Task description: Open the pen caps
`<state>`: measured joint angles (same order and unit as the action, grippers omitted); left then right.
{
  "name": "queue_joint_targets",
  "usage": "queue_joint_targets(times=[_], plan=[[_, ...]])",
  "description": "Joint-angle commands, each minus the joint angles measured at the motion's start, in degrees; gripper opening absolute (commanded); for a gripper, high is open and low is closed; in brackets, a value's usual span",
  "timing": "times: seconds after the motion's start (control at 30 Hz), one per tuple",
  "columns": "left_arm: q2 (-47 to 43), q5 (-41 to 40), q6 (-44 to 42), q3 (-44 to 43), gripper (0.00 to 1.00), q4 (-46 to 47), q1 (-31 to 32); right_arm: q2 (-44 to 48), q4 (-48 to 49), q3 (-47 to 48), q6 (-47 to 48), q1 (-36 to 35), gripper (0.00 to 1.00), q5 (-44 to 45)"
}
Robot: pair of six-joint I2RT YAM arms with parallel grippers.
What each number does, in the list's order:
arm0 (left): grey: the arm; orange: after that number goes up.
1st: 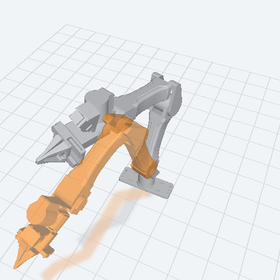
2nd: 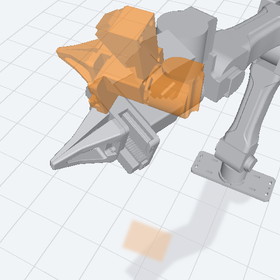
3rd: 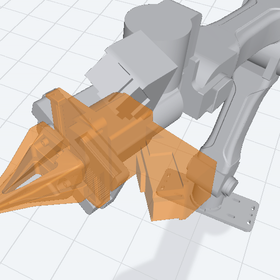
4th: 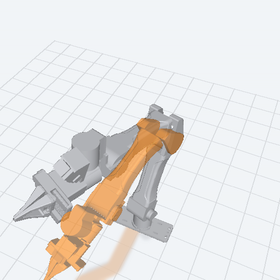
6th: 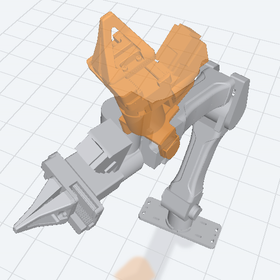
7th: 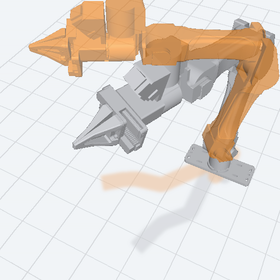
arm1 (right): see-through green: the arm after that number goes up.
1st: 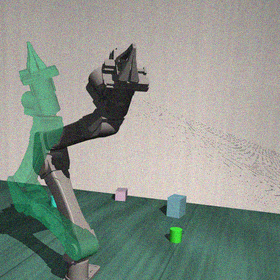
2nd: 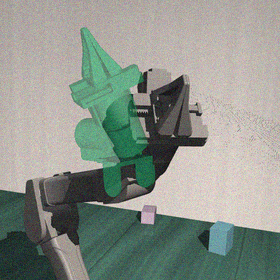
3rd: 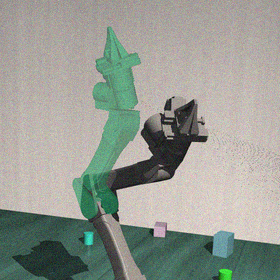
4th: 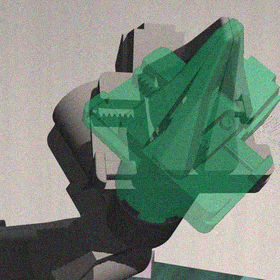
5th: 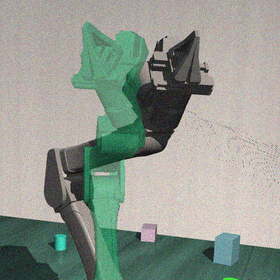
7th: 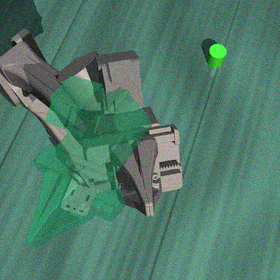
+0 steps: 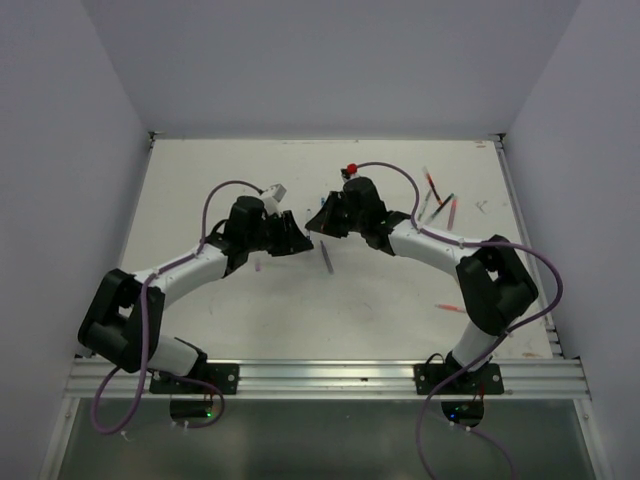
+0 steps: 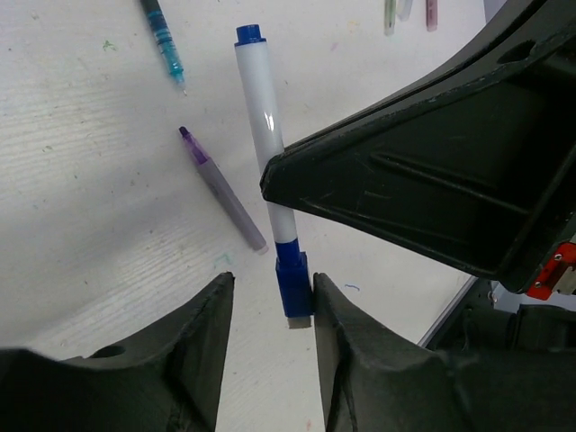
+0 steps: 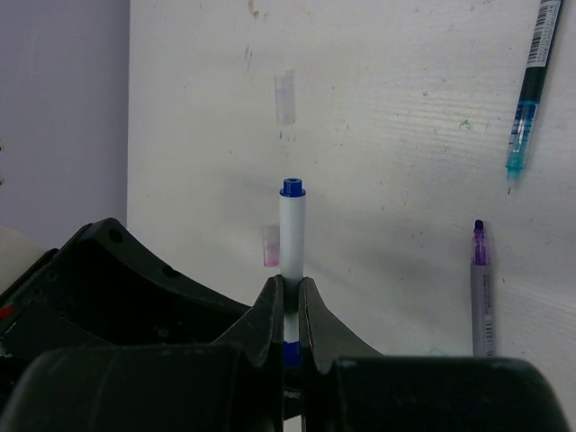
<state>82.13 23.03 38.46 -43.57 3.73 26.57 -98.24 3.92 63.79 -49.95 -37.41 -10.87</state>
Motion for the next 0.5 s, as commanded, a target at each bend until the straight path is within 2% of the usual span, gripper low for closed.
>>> queue_joint_targets(times=[0.0,0.1,0.13,0.2,0.23,0.4,0.43,0.47], plan=[[0.8,-1.5,-0.1,-2.4,0.40,0.6,0.3,-0.1,1.6,2.3,-0.7,-0.5,0.00,0.8],[0.8,-0.8,-0.3,-2.3,0.28,0.8,0.3,-0.1,1.9,2.2,-0.7,-0.5,0.00,0.8],[0.9,-0.4,-0.4,-2.3,0.20,0.9,0.3,-0.3,1.9,2.3,-0.7,-0.5,0.00,0.5],[0.9,1.2,-1.0,-2.1,0.12,1.5,0.3,-0.7,2.3,2.6,-0.7,-0.6,0.00,-0.5],[1.0,1.9,-1.5,-1.6,0.01,1.8,0.3,-1.2,2.8,2.5,-0.5,-0.5,0.00,-1.9],[-1.3,8.2,-3.2,1.7,0.00,7.4,0.3,-2.7,7.4,2.0,0.3,-0.1,0.00,-6.9],[-1.6,9.7,-3.2,2.2,0.00,8.4,0.3,-2.9,9.5,1.3,-0.7,0.5,0.00,-8.6],[-2.1,11.8,-3.1,3.7,0.00,11.9,0.3,-3.7,15.6,0.4,-1.7,0.8,0.00,-11.7]])
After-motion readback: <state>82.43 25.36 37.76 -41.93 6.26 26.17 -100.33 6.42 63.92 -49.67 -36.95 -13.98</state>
